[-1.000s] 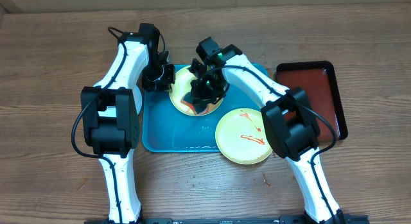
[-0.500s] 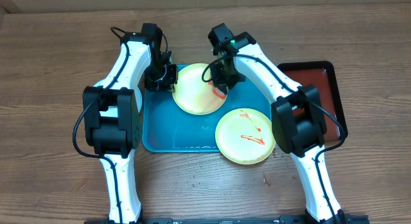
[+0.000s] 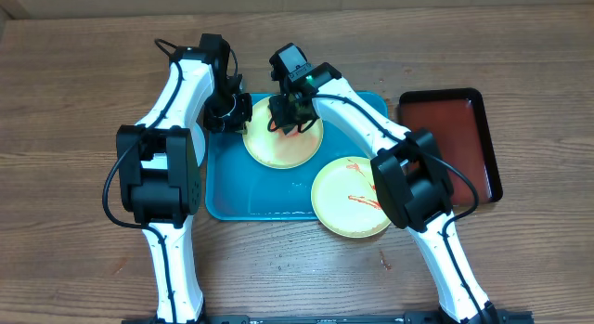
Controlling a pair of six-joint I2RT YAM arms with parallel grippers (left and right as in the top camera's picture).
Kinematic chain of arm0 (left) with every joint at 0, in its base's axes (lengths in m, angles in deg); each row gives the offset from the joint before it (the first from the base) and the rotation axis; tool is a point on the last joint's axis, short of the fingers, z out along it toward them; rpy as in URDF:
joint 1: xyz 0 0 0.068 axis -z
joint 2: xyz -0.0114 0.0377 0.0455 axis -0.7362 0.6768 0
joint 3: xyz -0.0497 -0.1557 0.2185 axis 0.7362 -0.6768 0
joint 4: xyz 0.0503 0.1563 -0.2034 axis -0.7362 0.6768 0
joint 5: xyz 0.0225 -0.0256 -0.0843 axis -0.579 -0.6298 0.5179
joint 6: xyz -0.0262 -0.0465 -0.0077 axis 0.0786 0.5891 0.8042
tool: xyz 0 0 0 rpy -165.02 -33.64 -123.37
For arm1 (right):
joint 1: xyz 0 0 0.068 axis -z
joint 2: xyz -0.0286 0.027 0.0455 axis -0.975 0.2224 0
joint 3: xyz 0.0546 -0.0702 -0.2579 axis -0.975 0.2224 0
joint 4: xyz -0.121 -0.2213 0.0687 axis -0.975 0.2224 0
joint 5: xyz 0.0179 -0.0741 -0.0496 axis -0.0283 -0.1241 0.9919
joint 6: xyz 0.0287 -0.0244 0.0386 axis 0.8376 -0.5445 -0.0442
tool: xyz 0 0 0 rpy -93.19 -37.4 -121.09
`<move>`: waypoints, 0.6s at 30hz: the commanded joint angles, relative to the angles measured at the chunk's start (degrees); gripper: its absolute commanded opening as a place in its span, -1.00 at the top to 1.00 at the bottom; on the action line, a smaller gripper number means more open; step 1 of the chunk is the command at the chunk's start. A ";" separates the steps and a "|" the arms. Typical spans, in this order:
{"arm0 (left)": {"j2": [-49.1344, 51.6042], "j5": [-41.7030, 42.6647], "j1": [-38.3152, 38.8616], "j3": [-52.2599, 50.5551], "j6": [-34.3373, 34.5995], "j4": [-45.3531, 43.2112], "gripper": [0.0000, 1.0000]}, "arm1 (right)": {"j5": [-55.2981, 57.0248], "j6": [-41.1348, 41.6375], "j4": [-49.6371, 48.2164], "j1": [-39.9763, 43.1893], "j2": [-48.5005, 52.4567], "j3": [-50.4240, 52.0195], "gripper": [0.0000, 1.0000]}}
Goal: Clean dirty plates on tray and stack at the side
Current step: 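Scrub the upper yellow plate with the sponge while left gripper holds rim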
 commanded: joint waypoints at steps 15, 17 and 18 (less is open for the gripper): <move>-2.23 1.20 0.26 0.11 -0.07 -0.90 0.92 | -26.49 -13.66 17.18 -1.79 3.19 1.03 0.92; -2.23 1.20 0.26 0.11 -0.07 -0.98 0.92 | -26.60 -13.64 17.73 -1.42 2.51 1.03 0.92; -2.23 1.20 0.26 0.11 -0.07 -1.14 0.92 | -27.04 -13.70 17.70 -1.16 1.99 1.03 0.92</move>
